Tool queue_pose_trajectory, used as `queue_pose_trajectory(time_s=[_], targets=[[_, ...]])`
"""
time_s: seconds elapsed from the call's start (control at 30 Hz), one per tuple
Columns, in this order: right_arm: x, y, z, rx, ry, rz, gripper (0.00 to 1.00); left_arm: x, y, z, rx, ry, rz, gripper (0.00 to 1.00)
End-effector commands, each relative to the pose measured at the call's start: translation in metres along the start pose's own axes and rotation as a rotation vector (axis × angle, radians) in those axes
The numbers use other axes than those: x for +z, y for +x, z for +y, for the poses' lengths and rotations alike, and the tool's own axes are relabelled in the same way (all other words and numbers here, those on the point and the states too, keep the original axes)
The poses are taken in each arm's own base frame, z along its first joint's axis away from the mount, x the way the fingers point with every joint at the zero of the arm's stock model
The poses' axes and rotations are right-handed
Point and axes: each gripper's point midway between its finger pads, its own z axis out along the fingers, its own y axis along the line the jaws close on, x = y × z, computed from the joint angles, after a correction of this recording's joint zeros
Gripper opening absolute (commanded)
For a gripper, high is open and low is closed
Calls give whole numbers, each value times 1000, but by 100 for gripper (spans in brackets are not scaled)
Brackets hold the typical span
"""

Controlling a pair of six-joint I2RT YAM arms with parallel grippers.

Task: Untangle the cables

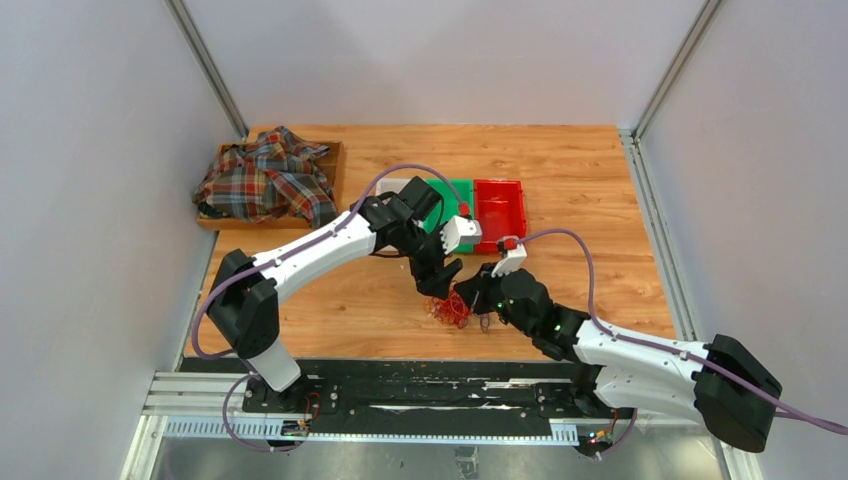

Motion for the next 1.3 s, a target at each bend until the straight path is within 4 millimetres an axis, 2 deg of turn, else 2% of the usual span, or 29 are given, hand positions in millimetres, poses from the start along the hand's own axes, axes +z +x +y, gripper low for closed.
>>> queue_pose_trajectory(time_s=[0.0, 0.13, 0.17, 0.23, 0.3, 0.4, 0.5, 0.57, 0.73, 0.87, 1.03, 1.17, 1.27], targets=[[3, -17, 7, 62, -26, -69, 1, 5, -12, -4, 13, 6, -20, 72], [4, -16, 6, 63, -27, -63, 1, 11, -6, -2, -22, -4, -3, 59], [4, -16, 6, 63, -27, -62, 1, 10, -5, 2, -25, -31, 4, 52], [5, -15, 4, 63, -23, -61, 1, 7, -3, 13, -27, -98, 19, 32], [5, -15, 1, 62, -8, -61, 7, 1, -5, 21, -26, -157, 26, 17], [6, -15, -6, 52, 22, -67, 20, -12, -15, 20, -42, -187, 6, 3], [8, -16, -7, 25, 37, -67, 39, -28, -34, 10, -70, -182, -44, 1], [8, -19, 0, -11, 11, -51, 45, -40, -47, 0, -84, -165, -72, 1], [7, -28, 21, -91, -66, -60, 46, -64, -60, -11, -74, -176, -99, 1], [-9, -40, 31, -159, -135, -102, 48, -84, -68, -13, -36, -220, -117, 1], [-32, -64, 71, -234, -324, -189, 50, -106, -81, -19, -3, -254, -168, 1], [-27, -64, 94, -295, -388, -161, 51, -120, -95, -26, 2, -252, -202, 1], [-12, -66, 102, -312, -382, -151, 50, -132, -107, -33, 10, -250, -235, 1]])
